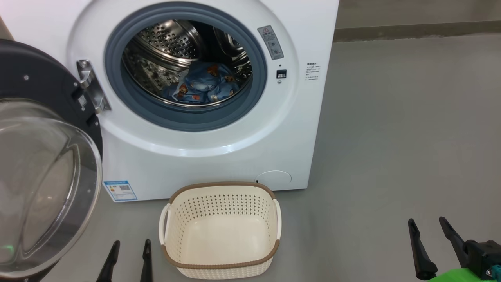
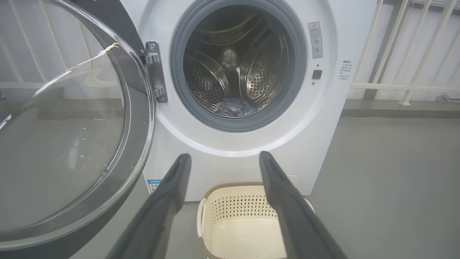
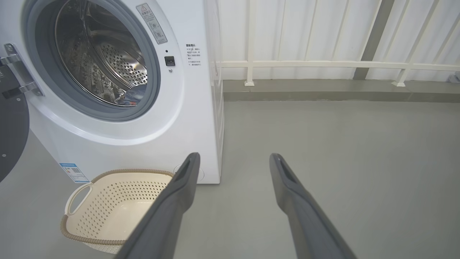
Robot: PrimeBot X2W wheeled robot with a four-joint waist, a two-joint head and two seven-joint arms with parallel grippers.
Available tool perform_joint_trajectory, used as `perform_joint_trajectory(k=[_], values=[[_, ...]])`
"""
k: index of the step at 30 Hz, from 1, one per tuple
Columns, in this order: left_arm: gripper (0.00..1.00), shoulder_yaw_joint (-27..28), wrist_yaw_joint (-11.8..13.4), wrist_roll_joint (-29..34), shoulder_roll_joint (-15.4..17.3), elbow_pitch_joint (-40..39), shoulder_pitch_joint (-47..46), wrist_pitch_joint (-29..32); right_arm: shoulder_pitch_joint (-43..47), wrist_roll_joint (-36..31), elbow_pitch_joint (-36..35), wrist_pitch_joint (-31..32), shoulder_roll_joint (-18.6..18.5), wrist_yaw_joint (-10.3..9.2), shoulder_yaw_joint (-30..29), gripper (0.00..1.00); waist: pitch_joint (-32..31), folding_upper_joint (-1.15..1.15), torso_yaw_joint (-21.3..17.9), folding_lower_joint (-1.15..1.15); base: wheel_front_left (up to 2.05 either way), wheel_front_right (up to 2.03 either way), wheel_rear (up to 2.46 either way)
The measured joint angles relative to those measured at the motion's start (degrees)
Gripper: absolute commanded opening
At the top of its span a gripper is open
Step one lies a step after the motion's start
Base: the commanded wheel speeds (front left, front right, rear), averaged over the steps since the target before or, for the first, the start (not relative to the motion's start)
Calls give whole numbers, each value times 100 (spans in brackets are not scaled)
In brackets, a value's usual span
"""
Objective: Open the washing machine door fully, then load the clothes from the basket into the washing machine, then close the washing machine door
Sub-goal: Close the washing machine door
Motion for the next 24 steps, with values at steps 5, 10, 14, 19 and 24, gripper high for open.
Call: perform_joint_trajectory(k=[5, 10, 14, 19, 24], values=[[100, -49, -1, -1, 13, -1, -1, 0, 73, 0, 2, -13, 29, 0, -118, 100, -5, 0, 133, 0, 0, 0, 0], [100, -58, 11, 4, 44, -86, -5, 1, 136, 1, 8, -15, 40, 0, -183, 100, 19, 0, 369, 0, 0, 0, 0], [100, -55, 76, 18, 51, -149, -7, 1, 126, 1, 20, -26, 41, 0, -193, 100, 40, 0, 671, 0, 0, 0, 0], [100, -62, 83, 18, 76, -194, -7, 0, 105, 1, 83, -80, 41, 0, -194, 100, 56, 0, 1152, 0, 0, 0, 0], [100, -81, 85, 15, 89, -194, -7, 1, 105, 2, 140, -113, 46, 0, -172, 100, 46, 0, 1669, 0, 0, 0, 0]])
